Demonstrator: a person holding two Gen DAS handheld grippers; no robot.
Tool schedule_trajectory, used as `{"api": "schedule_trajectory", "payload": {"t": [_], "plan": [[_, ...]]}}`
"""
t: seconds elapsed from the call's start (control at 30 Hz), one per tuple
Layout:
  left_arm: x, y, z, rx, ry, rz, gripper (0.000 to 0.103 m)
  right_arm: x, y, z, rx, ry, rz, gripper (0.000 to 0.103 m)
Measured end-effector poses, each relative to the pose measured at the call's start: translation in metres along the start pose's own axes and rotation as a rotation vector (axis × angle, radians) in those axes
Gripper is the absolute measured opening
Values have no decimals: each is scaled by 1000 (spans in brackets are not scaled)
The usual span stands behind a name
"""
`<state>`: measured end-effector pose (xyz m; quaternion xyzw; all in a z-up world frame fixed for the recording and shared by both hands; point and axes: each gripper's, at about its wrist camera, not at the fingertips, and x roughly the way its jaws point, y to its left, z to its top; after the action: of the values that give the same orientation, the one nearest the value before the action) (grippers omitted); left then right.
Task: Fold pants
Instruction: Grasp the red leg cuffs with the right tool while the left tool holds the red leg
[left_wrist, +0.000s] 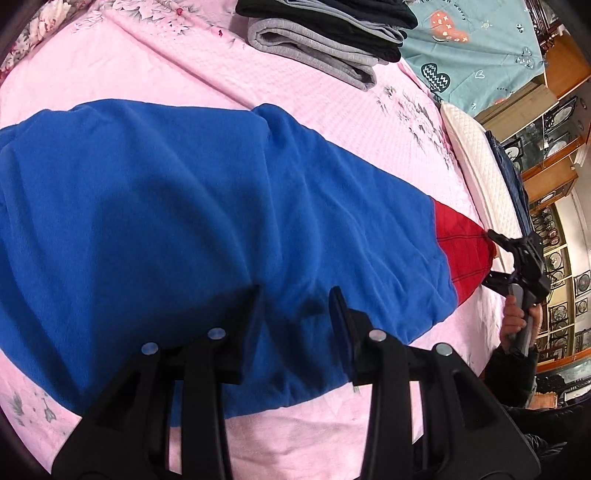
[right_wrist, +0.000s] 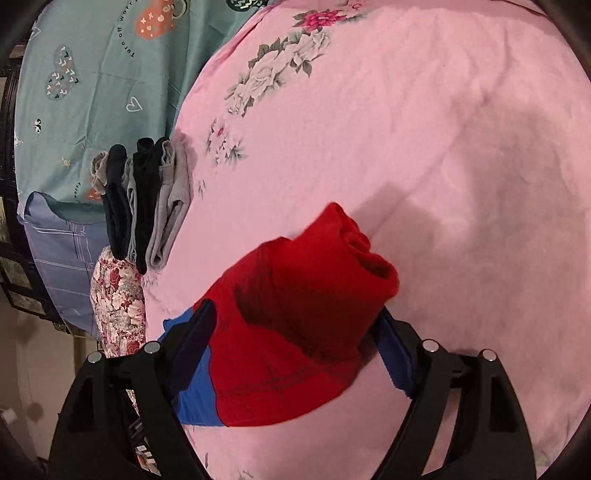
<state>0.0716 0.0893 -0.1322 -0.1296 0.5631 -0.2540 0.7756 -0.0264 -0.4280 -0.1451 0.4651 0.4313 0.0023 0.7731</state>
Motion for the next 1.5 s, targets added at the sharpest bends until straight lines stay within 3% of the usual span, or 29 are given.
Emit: {"api": "schedule_trajectory", "payload": {"t": [0.03, 0.1, 0.17, 0.3, 0.4, 0.5, 0.63, 0.73, 0.87, 1.0, 1.1, 1.17, 1.27, 1.37, 1.4, 1.47, 1.5], "plan": [[0, 1, 0, 1, -2, -4, 36, 3, 2, 2, -10, -13, -3, 82], [0, 2, -1, 3, -5, -10, 36, 11, 7, 2, -51, -33, -95, 33], [-3, 2, -3, 2, -9, -8, 36, 15, 11, -1, -98, -51, -144, 27], [-9, -20, -1, 51, -12, 49, 36, 11, 31, -12, -217, -97, -263, 26], [-15, -56, 6, 122, -19, 38, 36, 5, 44, -19, -272, -142, -292, 26], [-3, -101, 17, 174, 4, -8, 36, -8, 52, -23, -288, -167, -258, 26], [45, -169, 23, 253, 50, -34, 36, -23, 59, -25, -313, -172, -192, 26], [84, -202, 21, 299, 96, -23, 14, -26, 62, -27, -327, -165, -180, 26], [137, -221, 19, 300, 144, 31, 7, -30, 61, -29, -330, -155, -156, 26], [145, -228, 14, 335, 134, 61, 7, -31, 58, -31, -333, -137, -138, 26], [131, -221, 13, 307, 166, -7, 7, -28, 56, -31, -324, -136, -148, 26], [110, -206, 15, 286, 123, -25, 8, -28, 54, -29, -300, -130, -135, 26], [70, -169, 26, 204, 46, -4, 8, -29, 55, -29, -301, -132, -134, 26], [27, -124, 35, 116, -48, 79, 10, -28, 55, -29, -301, -131, -140, 26], [13, -109, 37, 91, -77, 111, 17, -27, 55, -28, -296, -129, -139, 26], [-14, -72, 35, 31, -139, 177, 48, -27, 54, -28, -290, -129, -136, 26], [-24, -58, 34, 1, -169, 212, 49, -27, 54, -28, -289, -129, -135, 26]]}}
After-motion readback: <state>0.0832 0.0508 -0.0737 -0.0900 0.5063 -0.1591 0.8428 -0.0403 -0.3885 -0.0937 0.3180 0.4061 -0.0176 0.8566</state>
